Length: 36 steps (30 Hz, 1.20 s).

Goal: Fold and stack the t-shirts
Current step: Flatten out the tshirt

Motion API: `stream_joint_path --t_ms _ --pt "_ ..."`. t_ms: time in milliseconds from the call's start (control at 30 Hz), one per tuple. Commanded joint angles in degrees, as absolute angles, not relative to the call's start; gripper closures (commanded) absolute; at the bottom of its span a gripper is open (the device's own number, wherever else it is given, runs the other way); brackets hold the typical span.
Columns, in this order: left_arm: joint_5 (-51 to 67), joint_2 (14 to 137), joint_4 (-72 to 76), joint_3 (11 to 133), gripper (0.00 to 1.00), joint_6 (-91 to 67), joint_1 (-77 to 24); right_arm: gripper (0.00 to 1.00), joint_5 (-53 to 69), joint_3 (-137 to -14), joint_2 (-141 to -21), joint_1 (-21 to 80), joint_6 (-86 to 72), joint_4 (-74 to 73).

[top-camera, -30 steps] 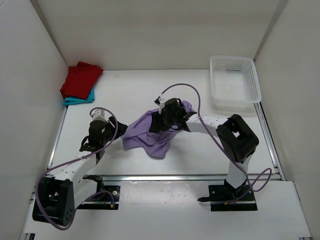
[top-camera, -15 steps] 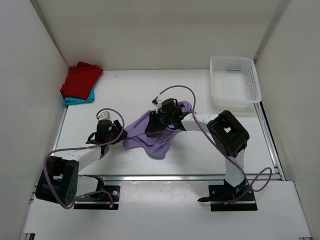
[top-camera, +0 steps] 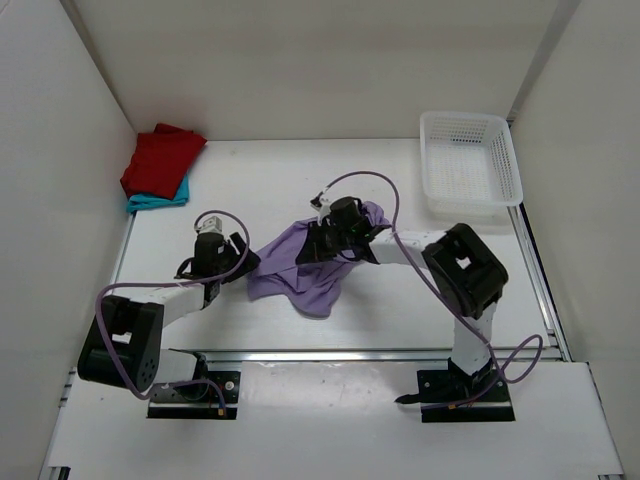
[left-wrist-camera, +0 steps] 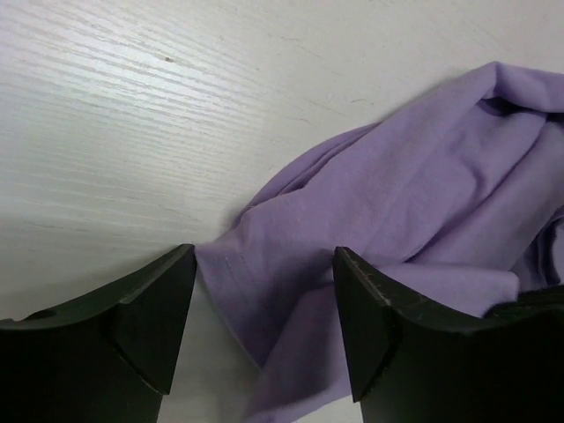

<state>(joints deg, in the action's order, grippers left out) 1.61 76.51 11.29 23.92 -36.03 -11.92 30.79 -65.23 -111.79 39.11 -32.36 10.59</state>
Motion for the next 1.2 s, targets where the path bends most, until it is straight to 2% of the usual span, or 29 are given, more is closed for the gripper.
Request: stream_joint_path --t_ms 0,33,133,267,300,333,400,433,467,500,567,667,767,900,967,1033,1167 --pt "5.5 74.8 14.1 23.1 0.23 -38.8 -11.5 1.00 27.6 -59.9 -101.1 36.9 -29.8 10.8" --pt "5.8 74.4 14.1 23.0 0.21 -38.8 -11.6 1.00 27.3 -56.8 -97.6 35.8 -29.7 10.3" --pt "6.5 75.9 11.4 25.5 0.26 -37.6 -12.7 1.00 27.1 -47.2 -87.3 33.5 -29.4 8.8" --pt "7.0 78.8 11.2 26.1 0.27 -37.6 -13.7 1.00 21.6 -35.4 -66.8 33.0 -28.0 1.8" --pt "7.1 79.1 11.4 26.3 0.30 -37.5 -14.0 1.00 19.5 -33.8 -60.5 33.0 -27.9 -1.5" --pt "7.6 80.1 12.2 26.2 0.35 -37.8 -14.4 1.00 19.0 -31.1 -57.7 31.7 -28.6 -5.1" --pt "8.2 80.5 14.1 25.3 0.62 -38.7 -14.2 1.00 18.6 -28.0 -46.1 28.6 -29.7 -9.2" --pt "8.2 80.4 14.1 25.8 0.69 -39.1 -14.9 1.00 18.4 -26.7 -43.8 26.2 -30.1 -12.4" --pt "7.7 80.2 13.8 26.3 0.82 -39.0 -14.9 0.99 18.5 -26.5 -39.5 25.0 -30.0 -14.1" --pt "7.5 80.0 13.2 27.8 0.90 -39.3 -15.4 1.00 18.0 -26.6 -36.4 22.5 -29.8 -17.6" --pt "6.1 78.1 11.3 30.1 0.98 -39.2 -16.3 1.00 18.5 -28.1 -33.5 17.4 -28.3 -21.8" --pt "7.1 76.6 7.7 37.0 1.00 -40.0 -15.5 1.00 23.6 -31.7 -35.8 10.7 -26.5 -20.4" --pt "11.9 77.3 4.9 48.1 1.00 -40.5 -12.8 1.00 24.3 -39.1 -44.7 9.1 -25.8 -16.3" --pt "16.9 78.9 -4.0 63.5 1.00 -38.8 -10.4 1.00 17.2 -59.3 -56.4 12.5 -22.2 -15.7" --pt "19.8 78.1 -4.9 70.3 1.00 -40.8 -8.6 1.00 18.8 -69.0 -60.9 11.3 -21.4 -16.5" --pt "22.8 76.0 -5.2 73.5 1.00 -42.4 -6.8 1.00 22.0 -80.7 -63.0 8.0 -22.5 -17.5" --pt "27.2 70.8 -2.9 74.7 1.00 -47.4 -0.5 1.00 25.8 -95.5 -64.4 5.7 -22.1 -21.8"
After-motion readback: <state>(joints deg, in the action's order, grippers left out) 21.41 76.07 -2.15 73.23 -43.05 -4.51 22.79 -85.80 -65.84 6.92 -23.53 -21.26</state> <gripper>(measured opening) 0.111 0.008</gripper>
